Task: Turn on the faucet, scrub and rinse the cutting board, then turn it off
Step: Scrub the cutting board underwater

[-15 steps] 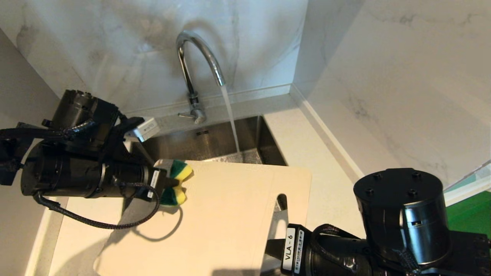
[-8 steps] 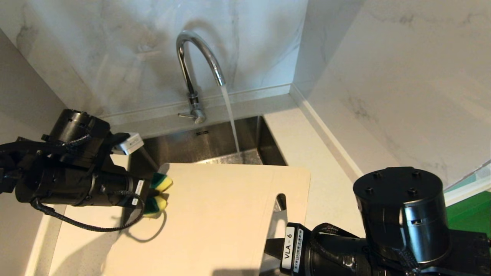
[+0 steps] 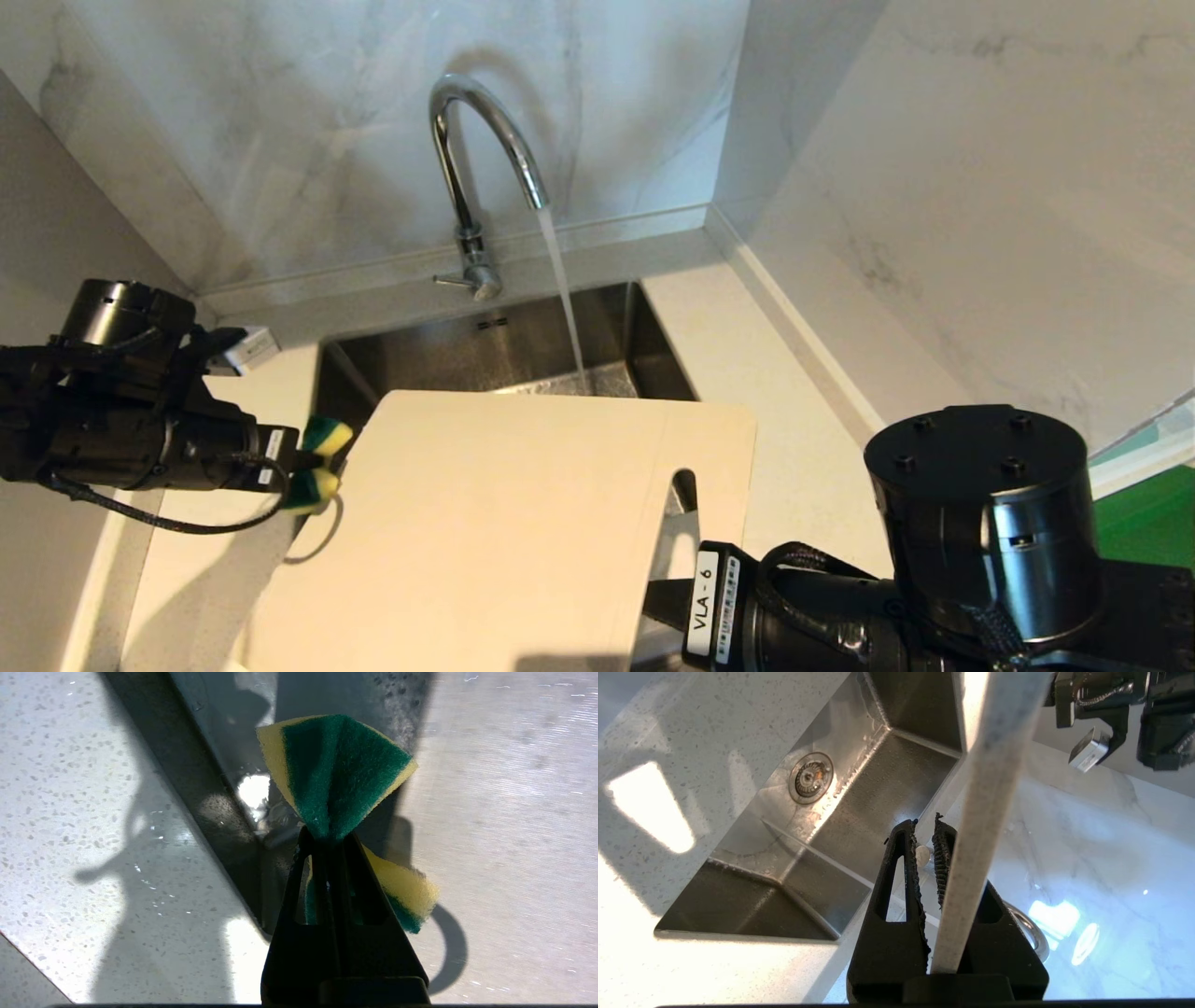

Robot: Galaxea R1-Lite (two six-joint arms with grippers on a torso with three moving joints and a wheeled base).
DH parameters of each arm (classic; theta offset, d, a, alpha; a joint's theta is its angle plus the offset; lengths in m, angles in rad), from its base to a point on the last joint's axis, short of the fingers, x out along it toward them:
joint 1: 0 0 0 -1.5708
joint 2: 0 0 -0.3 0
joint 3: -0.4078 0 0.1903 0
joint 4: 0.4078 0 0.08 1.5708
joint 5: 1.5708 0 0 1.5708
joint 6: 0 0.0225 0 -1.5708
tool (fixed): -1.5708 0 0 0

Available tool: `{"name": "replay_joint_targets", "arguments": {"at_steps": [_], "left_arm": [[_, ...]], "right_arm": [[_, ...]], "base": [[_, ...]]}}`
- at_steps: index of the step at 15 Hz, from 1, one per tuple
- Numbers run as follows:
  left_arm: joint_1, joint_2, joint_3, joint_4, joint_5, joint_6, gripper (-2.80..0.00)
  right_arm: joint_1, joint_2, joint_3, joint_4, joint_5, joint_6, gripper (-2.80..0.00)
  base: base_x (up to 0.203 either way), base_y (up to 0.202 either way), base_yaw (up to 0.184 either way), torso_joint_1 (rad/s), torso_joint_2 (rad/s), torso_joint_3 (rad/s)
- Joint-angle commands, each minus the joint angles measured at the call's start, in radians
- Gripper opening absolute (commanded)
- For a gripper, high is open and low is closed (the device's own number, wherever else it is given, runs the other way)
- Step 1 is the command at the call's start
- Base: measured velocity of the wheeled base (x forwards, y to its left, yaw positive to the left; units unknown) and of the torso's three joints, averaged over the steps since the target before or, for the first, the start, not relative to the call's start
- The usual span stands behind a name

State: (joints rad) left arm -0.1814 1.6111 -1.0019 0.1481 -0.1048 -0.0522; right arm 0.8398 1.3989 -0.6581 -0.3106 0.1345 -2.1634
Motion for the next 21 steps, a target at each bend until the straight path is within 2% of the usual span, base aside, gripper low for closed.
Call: {"name": "replay_joint_targets", "arguments": {"at_steps": [1,4,6,8,10,12,13,15,17,19,21], "left_arm": [[0.059,-0.014,-0.023,0.002,-0.048,0.002,-2.80],[0.074,-0.061,-0.128,0.013,-0.062,-0.015,-2.80],[0.074,-0.091,-0.240,0.040,-0.061,-0.054,-2.80],[0.045,-0.118,-0.375,0.155,-0.062,-0.092,-2.80],[-0.088,-0.132,-0.420,0.239,-0.057,-0.128,-2.80],[-0.238,-0.119,-0.434,0.268,-0.050,-0.169,-2.80],[-0.318,-0.095,-0.441,0.277,-0.031,-0.190,-2.80],[-0.458,-0.033,-0.450,0.283,0.050,-0.222,-2.80],[-0.513,0.033,-0.452,0.283,0.096,-0.249,-2.80],[-0.518,0.073,-0.440,0.281,0.103,-0.275,-2.80],[-0.489,0.107,-0.417,0.278,0.097,-0.277,-2.80]], "right_arm": [[0.000,-0.001,0.003,-0.001,0.001,-0.011,-2.80],[-0.001,0.000,0.005,-0.001,0.001,-0.010,-2.80],[-0.001,0.000,0.005,-0.001,-0.001,-0.010,-2.80],[-0.001,0.002,0.005,-0.001,-0.001,-0.010,-2.80],[-0.001,0.003,0.005,-0.001,-0.001,-0.010,-2.80],[-0.001,0.004,0.011,-0.001,-0.001,0.002,-2.80],[-0.001,0.005,0.008,-0.001,-0.001,0.002,-2.80],[-0.001,0.000,0.009,-0.001,-0.003,0.002,-2.80],[-0.001,0.000,0.003,-0.001,-0.003,0.004,-2.80],[0.001,0.000,-0.002,-0.001,-0.003,0.005,-2.80],[-0.001,0.002,-0.003,-0.001,-0.003,0.005,-2.80]], "base": [[0.000,0.000,0.000,0.000,0.00,0.000],[0.000,0.000,0.000,0.000,0.00,0.000],[0.000,0.000,0.000,0.000,0.00,0.000],[0.000,0.000,0.000,0.000,0.00,0.000],[0.000,0.000,0.000,0.000,0.00,0.000],[0.000,0.000,0.000,0.000,0.00,0.000],[0.000,0.000,0.000,0.000,0.00,0.000],[0.000,0.000,0.000,0.000,0.00,0.000],[0.000,0.000,0.000,0.000,0.00,0.000],[0.000,0.000,0.000,0.000,0.00,0.000],[0.000,0.000,0.000,0.000,0.00,0.000]]}}
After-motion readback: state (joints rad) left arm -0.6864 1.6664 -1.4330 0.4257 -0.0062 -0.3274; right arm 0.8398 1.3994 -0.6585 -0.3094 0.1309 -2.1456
